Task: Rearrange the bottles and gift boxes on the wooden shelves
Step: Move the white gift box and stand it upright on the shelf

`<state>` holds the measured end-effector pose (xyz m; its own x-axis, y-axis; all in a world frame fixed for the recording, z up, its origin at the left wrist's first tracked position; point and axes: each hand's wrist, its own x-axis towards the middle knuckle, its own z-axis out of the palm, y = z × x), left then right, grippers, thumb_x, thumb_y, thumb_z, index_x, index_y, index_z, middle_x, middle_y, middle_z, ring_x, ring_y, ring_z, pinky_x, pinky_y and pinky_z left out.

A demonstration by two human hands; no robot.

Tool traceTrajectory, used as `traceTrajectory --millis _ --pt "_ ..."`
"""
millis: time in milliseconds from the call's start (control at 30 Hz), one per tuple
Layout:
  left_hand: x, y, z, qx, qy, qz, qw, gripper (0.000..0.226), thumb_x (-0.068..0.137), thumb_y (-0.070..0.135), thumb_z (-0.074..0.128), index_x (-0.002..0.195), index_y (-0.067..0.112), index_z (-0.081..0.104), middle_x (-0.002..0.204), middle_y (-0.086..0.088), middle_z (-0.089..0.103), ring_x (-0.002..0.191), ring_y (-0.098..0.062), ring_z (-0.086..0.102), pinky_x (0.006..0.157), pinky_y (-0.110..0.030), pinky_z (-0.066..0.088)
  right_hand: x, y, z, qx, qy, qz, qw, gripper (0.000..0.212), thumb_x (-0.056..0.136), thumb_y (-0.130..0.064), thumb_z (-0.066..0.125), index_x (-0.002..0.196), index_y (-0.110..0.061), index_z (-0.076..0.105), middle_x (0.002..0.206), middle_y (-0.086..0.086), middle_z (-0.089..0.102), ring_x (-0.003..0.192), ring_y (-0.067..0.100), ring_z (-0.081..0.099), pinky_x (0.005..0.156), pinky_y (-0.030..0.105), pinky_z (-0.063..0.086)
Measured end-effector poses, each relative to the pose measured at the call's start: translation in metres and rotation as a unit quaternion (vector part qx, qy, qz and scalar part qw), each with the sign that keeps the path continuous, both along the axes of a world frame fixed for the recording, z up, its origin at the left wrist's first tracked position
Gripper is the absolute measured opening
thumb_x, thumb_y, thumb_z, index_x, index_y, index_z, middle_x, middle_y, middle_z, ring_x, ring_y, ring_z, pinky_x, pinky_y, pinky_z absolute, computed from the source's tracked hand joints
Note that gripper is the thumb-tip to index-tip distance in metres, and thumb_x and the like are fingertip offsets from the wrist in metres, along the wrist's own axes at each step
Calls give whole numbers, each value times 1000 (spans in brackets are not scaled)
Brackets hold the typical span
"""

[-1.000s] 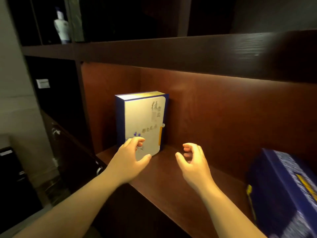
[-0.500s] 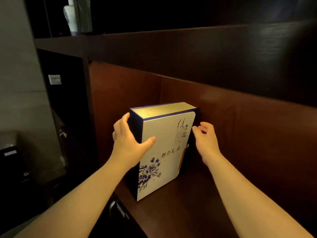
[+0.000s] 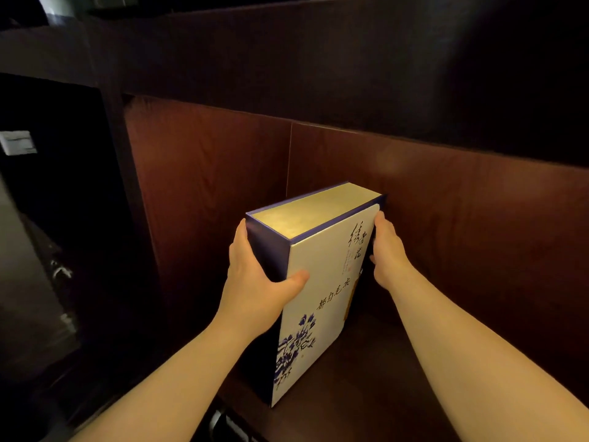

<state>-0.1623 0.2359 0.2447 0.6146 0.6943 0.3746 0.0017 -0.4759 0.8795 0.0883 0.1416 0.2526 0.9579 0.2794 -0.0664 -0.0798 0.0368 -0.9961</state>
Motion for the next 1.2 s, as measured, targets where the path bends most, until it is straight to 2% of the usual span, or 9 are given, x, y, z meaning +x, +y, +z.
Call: traceTrajectory --millis 167,433,600,767,833,933,1067,1133,1200 --pt "2 14 0 -5 4 -52 999 127 62 55 83 155 37 -2 159 7 24 142 -16 31 110 -49 38 -6 -12 0 6 -10 -25 1000 35 96 -62 39 121 -41 47 98 -19 57 87 2 50 63 30 35" --pt "7 41 -1 -36 -19 -159 986 119 55 55 85 150 45 15 141 20 45 122 0 50 100 -38 50 -23 -58 -9 29 -32 -74 996 46 93 -65 48 129 -36 53 97 -22 58 84 0 48 77 36 37" --pt "15 54 -4 -59 -42 -239 968 116 59 42 87 153 42 21 140 11 49 114 0 57 85 -23 55 -46 -96 -14 35 -53 -114 992 23 87 -69 55 89 -46 58 83 -29 62 85 2 52 88 41 35" --pt "22 64 -11 -74 -67 -314 944 106 66 33 89 153 37 29 147 2 50 130 -17 51 102 -40 46 -82 -127 -20 3 -60 -119 991 54 74 -78 56 111 -40 63 115 -21 65 114 11 52 93 40 35" --pt "25 67 -15 -111 -80 -337 931 99 67 31 90 150 31 39 144 -3 55 128 -22 54 99 -40 49 -97 -139 -24 -10 -77 -127 989 46 69 -79 55 98 -46 67 101 -28 71 107 7 58 86 35 39" --pt "28 67 -21 -135 -91 -328 931 70 63 37 92 127 40 63 124 6 69 115 -17 64 85 -30 55 -115 -154 -34 -29 -126 -120 984 23 72 -75 54 80 -57 66 84 -35 69 88 0 67 70 28 42" --pt "25 55 -33 -153 -86 -304 936 44 69 42 86 107 55 68 112 18 71 105 -8 67 77 -22 56 -126 -162 -53 3 -145 -76 987 55 72 -67 66 117 -38 55 109 -22 70 106 5 67 73 23 54" --pt "23 51 -43 -154 -80 -298 938 44 74 47 82 113 56 63 114 20 70 107 -5 66 77 -21 56 -128 -161 -63 21 -119 -41 992 82 67 -66 75 135 -33 41 130 -15 63 118 8 61 87 29 53" --pt "21 50 -55 -150 -73 -282 945 50 84 43 74 131 46 56 121 19 68 112 -4 63 84 -23 55 -130 -160 -73 3 -112 -20 994 106 55 -70 81 143 -37 33 135 -16 58 121 6 58 94 33 50"
